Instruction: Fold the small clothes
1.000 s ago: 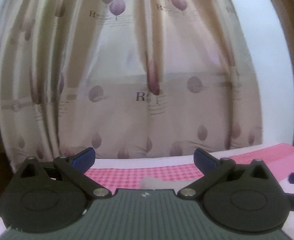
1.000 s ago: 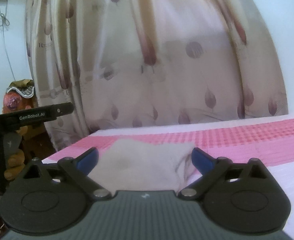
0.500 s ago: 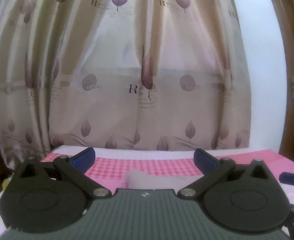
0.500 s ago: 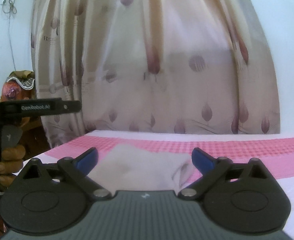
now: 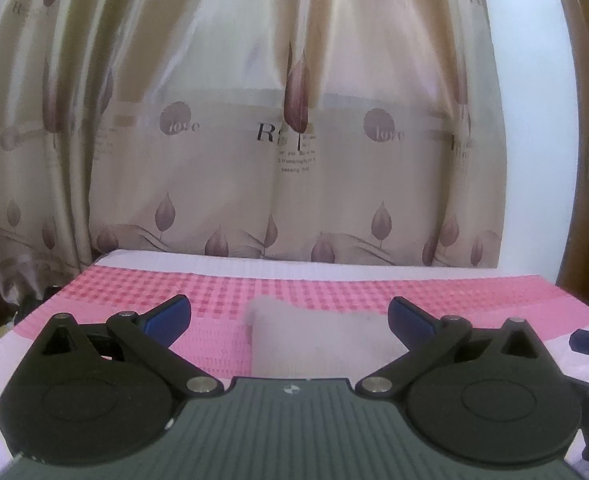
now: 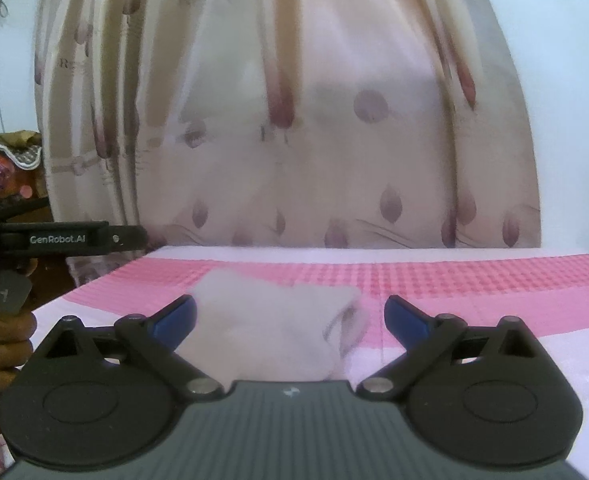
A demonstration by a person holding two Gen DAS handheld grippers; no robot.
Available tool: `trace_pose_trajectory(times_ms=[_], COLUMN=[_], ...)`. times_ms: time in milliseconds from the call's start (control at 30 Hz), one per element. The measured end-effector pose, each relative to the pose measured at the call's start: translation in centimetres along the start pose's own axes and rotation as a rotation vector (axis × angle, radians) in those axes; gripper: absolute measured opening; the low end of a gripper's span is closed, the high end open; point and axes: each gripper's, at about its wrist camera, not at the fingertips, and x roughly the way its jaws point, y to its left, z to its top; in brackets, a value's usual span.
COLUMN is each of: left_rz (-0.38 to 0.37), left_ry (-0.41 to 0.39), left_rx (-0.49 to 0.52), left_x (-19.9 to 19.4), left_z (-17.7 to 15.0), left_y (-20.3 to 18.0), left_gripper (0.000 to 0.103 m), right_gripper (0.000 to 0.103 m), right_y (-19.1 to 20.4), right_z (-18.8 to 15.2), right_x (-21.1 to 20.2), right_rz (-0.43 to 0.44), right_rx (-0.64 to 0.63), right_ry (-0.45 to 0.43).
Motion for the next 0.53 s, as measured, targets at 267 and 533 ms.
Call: trace_pose_trajectory(times_ms=[267, 533], left_rz=[0.009, 0.018], left_ry=[0.005, -0.005], left_rx=[0.006, 0.000], left_x=[0.8, 1.2], left_z=[-1.0, -1.5], left_y=[0.3, 0.6], left_gripper=[0.103, 0.103], right_gripper=[0.101, 0.101], right_y=[-0.1, 0.2], right_z=[-0.8, -0.8], right_x=[0.4, 0.6], right_rz=[-0.026, -0.065], right_rx=[0.003, -0.024], right_ry=[0.021, 0.019])
